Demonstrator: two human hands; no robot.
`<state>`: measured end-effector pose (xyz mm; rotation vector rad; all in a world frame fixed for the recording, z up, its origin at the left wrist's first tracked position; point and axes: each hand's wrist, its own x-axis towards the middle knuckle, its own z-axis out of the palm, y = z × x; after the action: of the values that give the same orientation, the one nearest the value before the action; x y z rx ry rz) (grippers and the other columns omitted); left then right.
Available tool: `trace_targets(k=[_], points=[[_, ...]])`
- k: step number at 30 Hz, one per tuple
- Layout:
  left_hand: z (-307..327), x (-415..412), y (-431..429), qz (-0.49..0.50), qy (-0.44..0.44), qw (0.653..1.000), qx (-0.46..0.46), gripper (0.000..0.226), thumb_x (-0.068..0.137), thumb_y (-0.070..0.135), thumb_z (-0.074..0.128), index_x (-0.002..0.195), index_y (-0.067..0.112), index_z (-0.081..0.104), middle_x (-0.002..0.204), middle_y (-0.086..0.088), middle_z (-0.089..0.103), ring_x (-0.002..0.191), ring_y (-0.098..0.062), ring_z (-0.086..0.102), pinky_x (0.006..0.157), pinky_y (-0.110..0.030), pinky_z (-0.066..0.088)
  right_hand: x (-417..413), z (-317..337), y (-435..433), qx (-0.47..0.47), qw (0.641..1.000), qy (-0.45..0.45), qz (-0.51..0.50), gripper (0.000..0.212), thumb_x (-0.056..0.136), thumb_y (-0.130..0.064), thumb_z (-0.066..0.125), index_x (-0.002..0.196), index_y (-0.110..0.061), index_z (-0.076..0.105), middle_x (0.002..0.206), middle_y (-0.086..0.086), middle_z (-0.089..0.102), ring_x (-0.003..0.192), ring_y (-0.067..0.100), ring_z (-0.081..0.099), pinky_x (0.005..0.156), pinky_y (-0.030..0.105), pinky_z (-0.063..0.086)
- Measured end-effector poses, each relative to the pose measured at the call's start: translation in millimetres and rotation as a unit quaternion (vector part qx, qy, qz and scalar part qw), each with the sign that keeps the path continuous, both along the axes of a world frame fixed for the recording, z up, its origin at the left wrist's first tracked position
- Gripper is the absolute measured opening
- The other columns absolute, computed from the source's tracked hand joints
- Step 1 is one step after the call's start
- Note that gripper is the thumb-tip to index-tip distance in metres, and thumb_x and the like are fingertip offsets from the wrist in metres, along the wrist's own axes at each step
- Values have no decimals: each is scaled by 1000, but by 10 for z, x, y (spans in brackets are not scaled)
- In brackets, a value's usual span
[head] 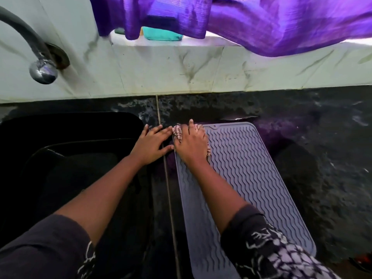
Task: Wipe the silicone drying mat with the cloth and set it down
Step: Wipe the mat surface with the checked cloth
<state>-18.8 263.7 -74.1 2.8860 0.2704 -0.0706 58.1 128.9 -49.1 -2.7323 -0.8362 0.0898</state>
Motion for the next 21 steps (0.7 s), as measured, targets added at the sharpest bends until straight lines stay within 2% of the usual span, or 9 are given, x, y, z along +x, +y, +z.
trace_targets(k=[1, 3, 10, 13, 15, 16, 17, 19, 21], points=[[-30, 4, 10, -2, 1, 1000, 1, 90, 73, 73, 9, 150, 28, 22, 157, 12, 23, 146, -13, 15, 116, -47, -4, -2, -91, 3, -30, 999, -15, 5, 54, 89, -45, 42, 134, -16, 39, 149, 13, 33, 128, 41, 33, 100, 50, 32], [-40, 9, 19, -3, 0, 1000, 8, 90, 73, 73, 8, 150, 29, 23, 157, 14, 22, 146, -12, 15, 116, -47, -4, 35, -144, -10, -46, 999, -25, 15, 52, 89, -47, 41, 131, -16, 43, 150, 11, 31, 129, 41, 32, 101, 51, 31], [27, 19, 12, -18, 1, 998, 52, 87, 75, 71, 1, 151, 31, 19, 157, 12, 21, 146, -15, 18, 117, -47, 0, -256, 63, -285, -39, 996, -19, 75, 37, 91, -35, 47, 122, -14, 50, 127, 7, 53, 113, 27, 45, 91, 38, 40], [14, 6, 22, -20, 2, 1000, 15, 79, 83, 70, 11, 151, 31, 17, 158, 11, 18, 146, -15, 14, 118, -44, 5, -353, 188, -494, -43, 994, 63, 81, 28, 91, -33, 50, 114, -17, 55, 110, 2, 58, 103, 21, 50, 83, 32, 42], [-1, 7, 36, -22, 4, 1000, 5, 65, 94, 60, 25, 151, 31, 16, 159, 12, 16, 147, -14, 12, 118, -42, 7, -264, 272, -442, 21, 992, 121, 28, 21, 91, -35, 52, 101, -18, 61, 93, 0, 62, 90, 18, 56, 75, 30, 45], [-5, 8, 37, -22, 1, 1000, 3, 60, 97, 53, 29, 151, 31, 17, 159, 12, 16, 147, -14, 12, 118, -42, 8, -194, 247, -367, 61, 992, 108, 4, 21, 91, -35, 52, 100, -18, 62, 94, 2, 63, 90, 20, 57, 76, 32, 47], [-7, 11, 37, -23, -3, 1000, 2, 57, 99, 47, 31, 151, 30, 17, 158, 13, 16, 147, -14, 12, 118, -42, 8, -126, 189, -270, 79, 994, 73, -6, 25, 92, -35, 50, 107, -19, 61, 107, 4, 63, 100, 23, 56, 83, 36, 46], [2, 15, 39, -22, -5, 1000, 1, 52, 100, 39, 31, 150, 29, 19, 158, 13, 16, 147, -15, 13, 118, -43, 9, -75, 41, -80, 23, 999, 28, 5, 40, 93, -41, 42, 127, -22, 51, 141, 5, 45, 128, 33, 38, 101, 45, 34], [11, 22, 38, -20, -1, 1000, 6, 50, 101, 35, 30, 150, 29, 20, 158, 14, 17, 146, -14, 13, 118, -42, 10, -84, -69, 1, -30, 999, 13, 8, 48, 92, -44, 39, 135, -24, 42, 150, 4, 33, 136, 37, 25, 106, 51, 24]])
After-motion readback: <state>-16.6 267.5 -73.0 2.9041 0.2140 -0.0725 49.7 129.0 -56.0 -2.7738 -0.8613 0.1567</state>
